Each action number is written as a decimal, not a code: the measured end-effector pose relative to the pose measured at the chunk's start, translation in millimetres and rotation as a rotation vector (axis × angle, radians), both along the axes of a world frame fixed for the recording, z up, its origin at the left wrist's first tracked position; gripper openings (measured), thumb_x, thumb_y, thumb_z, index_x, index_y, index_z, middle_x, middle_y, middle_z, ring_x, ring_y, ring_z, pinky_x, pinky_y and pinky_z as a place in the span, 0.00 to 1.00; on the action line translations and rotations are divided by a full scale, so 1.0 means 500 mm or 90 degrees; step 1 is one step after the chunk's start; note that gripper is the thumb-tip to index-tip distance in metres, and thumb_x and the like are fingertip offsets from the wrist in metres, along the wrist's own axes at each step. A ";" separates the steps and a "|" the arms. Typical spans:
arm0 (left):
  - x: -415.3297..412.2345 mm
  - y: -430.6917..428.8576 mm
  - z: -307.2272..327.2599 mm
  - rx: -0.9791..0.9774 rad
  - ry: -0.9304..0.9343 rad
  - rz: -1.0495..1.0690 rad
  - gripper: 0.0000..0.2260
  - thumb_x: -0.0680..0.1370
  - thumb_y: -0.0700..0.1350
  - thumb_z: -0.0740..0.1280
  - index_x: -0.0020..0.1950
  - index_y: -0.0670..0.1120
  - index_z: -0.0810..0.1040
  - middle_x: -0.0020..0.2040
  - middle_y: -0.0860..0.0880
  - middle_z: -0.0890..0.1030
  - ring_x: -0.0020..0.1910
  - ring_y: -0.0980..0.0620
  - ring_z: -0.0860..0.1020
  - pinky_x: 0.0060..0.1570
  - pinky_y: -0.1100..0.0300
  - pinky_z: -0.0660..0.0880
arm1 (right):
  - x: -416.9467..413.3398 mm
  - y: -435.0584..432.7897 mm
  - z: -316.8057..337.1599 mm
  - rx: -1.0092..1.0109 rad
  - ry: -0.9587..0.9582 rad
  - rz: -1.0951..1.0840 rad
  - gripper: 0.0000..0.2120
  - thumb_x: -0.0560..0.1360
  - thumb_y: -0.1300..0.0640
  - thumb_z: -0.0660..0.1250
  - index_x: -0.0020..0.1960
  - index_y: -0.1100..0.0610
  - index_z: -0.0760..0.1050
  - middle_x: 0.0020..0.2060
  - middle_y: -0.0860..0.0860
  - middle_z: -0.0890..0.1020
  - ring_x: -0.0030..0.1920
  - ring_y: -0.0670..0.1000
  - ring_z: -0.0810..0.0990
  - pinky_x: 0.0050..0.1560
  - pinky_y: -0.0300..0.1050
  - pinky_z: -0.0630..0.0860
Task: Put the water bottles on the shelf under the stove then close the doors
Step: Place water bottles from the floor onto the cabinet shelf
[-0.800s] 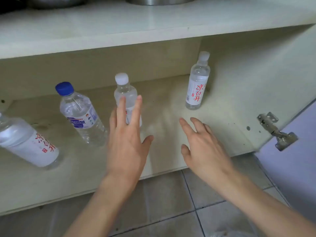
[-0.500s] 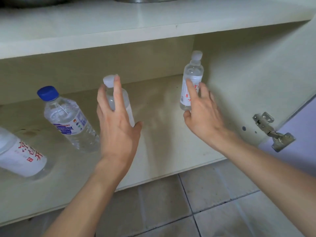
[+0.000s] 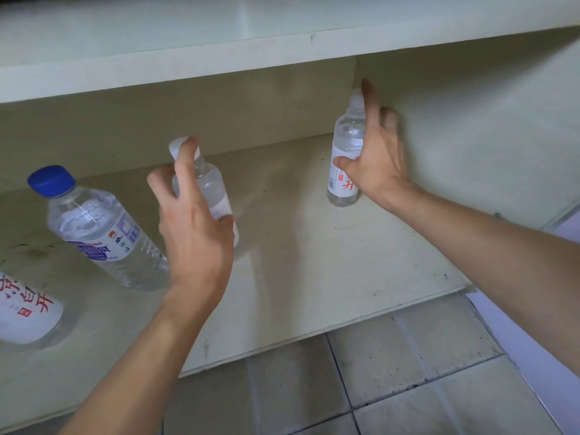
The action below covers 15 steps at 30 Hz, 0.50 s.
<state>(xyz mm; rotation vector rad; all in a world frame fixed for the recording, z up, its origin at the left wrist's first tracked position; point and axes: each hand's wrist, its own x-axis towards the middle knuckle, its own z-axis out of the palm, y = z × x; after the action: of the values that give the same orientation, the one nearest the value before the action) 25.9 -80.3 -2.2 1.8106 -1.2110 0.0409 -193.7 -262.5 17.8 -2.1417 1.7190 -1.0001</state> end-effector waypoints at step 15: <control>-0.056 -0.088 0.004 -0.016 0.055 -0.071 0.49 0.71 0.29 0.79 0.81 0.62 0.63 0.72 0.53 0.69 0.51 0.61 0.67 0.51 0.68 0.67 | -0.006 -0.026 -0.029 -0.028 -0.074 0.004 0.57 0.69 0.57 0.83 0.82 0.32 0.49 0.59 0.55 0.80 0.53 0.61 0.83 0.52 0.53 0.83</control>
<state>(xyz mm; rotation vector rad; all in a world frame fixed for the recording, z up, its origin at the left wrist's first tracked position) -2.2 -124.1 -0.4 1.7031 -1.2416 -0.0840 -196.8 -275.6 3.3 -2.0700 1.6494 -1.1471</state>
